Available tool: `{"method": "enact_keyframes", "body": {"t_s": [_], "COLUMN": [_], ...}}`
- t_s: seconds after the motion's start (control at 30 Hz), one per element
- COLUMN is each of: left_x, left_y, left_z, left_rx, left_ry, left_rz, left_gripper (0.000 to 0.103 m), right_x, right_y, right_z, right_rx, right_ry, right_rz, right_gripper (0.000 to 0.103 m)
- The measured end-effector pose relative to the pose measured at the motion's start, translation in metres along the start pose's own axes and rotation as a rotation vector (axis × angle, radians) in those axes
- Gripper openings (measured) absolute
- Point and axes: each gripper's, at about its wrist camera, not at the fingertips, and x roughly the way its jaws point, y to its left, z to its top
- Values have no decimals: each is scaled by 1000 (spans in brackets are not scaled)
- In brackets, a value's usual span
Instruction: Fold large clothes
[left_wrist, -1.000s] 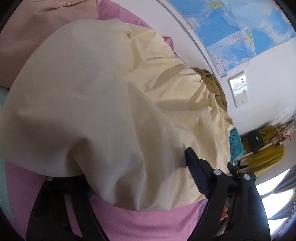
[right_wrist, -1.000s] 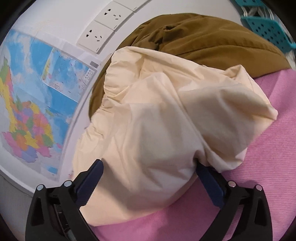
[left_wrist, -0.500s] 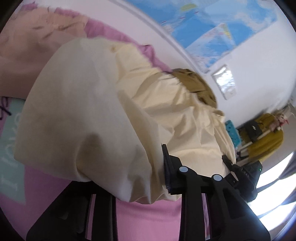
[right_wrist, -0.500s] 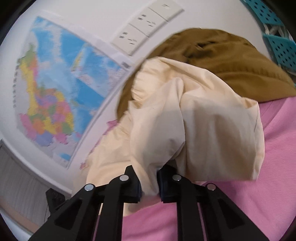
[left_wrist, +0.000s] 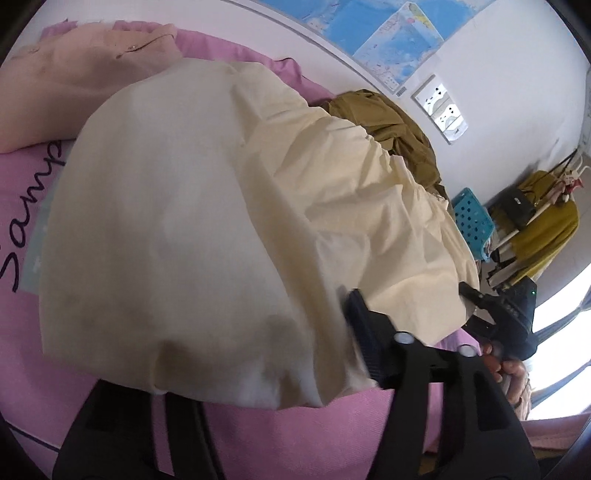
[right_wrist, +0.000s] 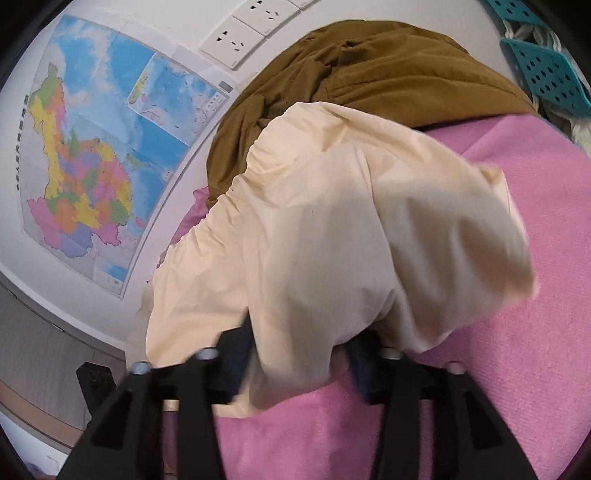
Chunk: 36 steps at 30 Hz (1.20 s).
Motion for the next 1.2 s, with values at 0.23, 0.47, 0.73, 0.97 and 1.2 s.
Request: {"method": "enact_keyframes", "body": {"t_s": [0.23, 0.47, 0.73, 0.97, 1.2], "left_x": [11, 19, 21, 21, 24], "left_y": [24, 13, 5, 1, 1], "left_z": [6, 11, 10, 11, 12], "left_rx": [-131, -89, -54, -35, -28], "left_ry": [-19, -7, -2, 1, 1], "left_rz": [-67, 3, 61, 82, 78], "left_gripper": [81, 81, 81, 81, 84], "right_x": [-4, 4, 9, -6, 1], "right_y": [-10, 4, 8, 3, 9], "right_z": [-2, 4, 2, 2, 5], "right_rx": [57, 30, 10, 59, 53], "right_ry": [-11, -29, -17, -30, -52], "right_rz": [24, 0, -44, -77, -69], "right_gripper": [72, 81, 80, 80, 98]}}
